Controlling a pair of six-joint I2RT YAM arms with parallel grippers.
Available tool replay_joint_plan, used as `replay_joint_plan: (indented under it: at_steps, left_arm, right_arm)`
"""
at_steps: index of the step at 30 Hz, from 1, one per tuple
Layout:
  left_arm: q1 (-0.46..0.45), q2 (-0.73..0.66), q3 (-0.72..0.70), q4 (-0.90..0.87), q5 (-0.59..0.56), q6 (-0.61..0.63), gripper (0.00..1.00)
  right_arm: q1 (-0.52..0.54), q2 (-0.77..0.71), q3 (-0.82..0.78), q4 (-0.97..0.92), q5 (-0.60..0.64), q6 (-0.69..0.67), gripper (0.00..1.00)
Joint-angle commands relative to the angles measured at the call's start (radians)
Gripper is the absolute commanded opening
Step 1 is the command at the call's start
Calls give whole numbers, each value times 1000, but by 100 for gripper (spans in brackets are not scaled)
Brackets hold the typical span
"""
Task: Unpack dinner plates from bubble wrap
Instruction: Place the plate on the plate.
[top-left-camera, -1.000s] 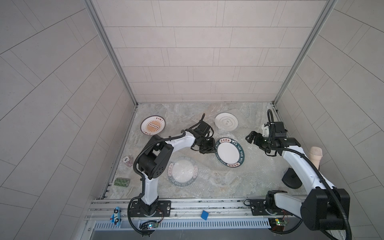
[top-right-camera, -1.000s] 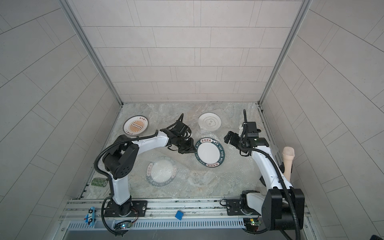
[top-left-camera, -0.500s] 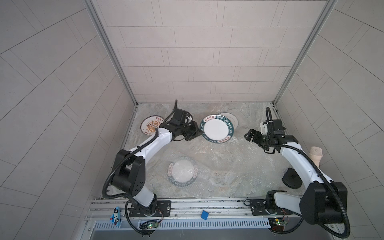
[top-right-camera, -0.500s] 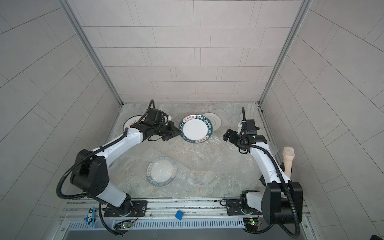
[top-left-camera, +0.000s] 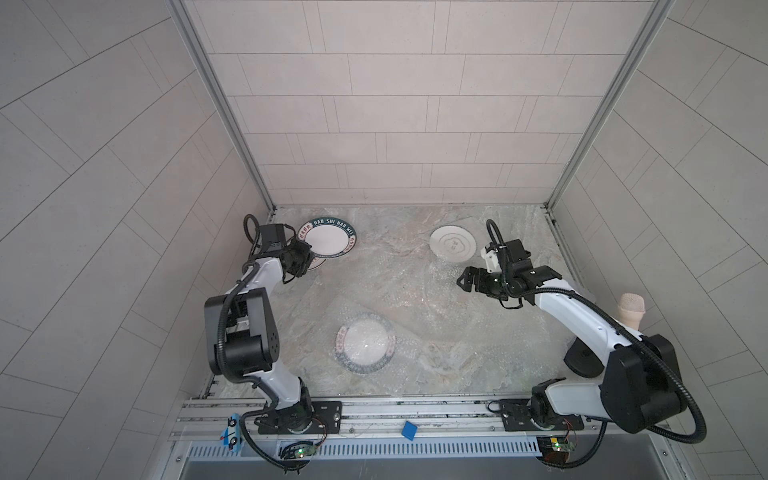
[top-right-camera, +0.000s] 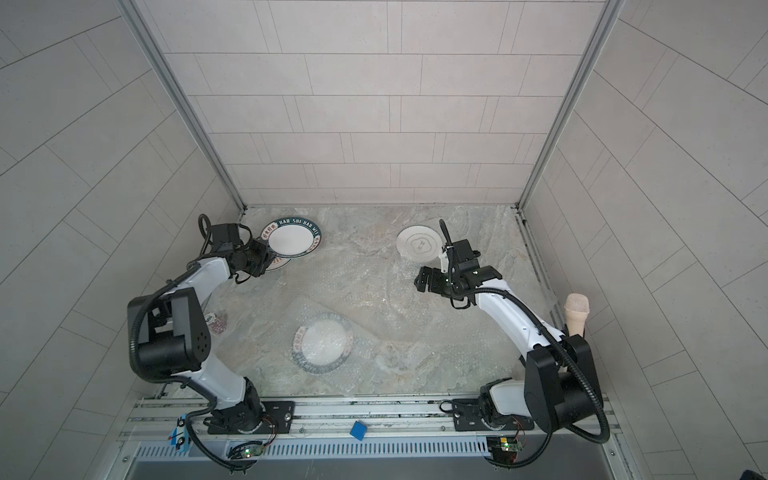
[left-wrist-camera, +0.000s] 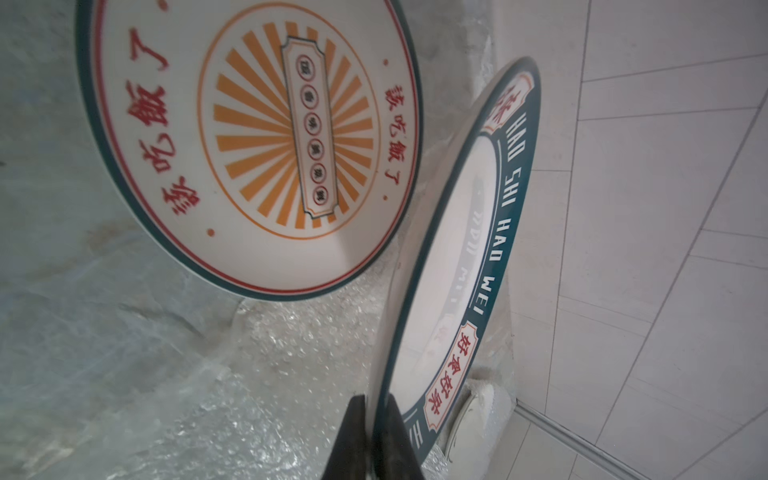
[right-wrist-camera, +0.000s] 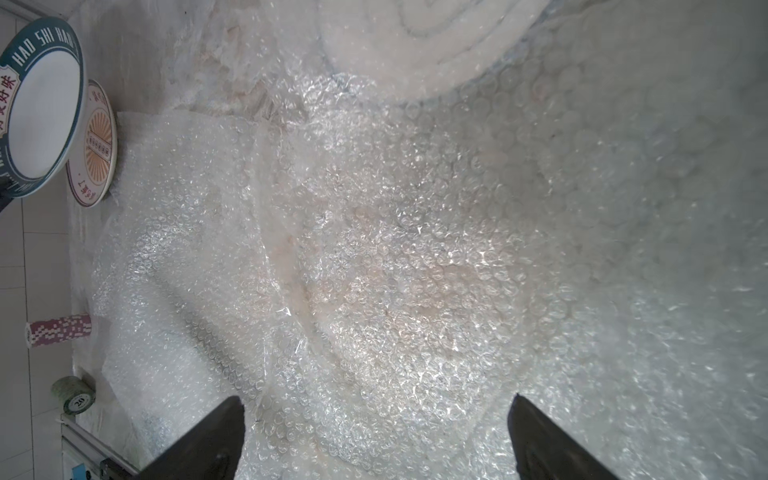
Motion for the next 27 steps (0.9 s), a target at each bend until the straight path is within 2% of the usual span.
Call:
replay_joint_plan:
  at_steps: [1,7,21,27]
  left_arm:
    - [39,34,4,94,-10,-13,0]
    - [109,73,-29,174,16,-33,0]
    - [153,84,-93,205,30,-26,0]
    - [160,116,-124,260,52,-48,18]
  right_arm:
    - [18,7,19,20,5,9,100]
    - [31,11,4,23,-3,10,99]
    - [55,50,20,33,-12,21,100]
    - [57,55,24,28,-11,21,100]
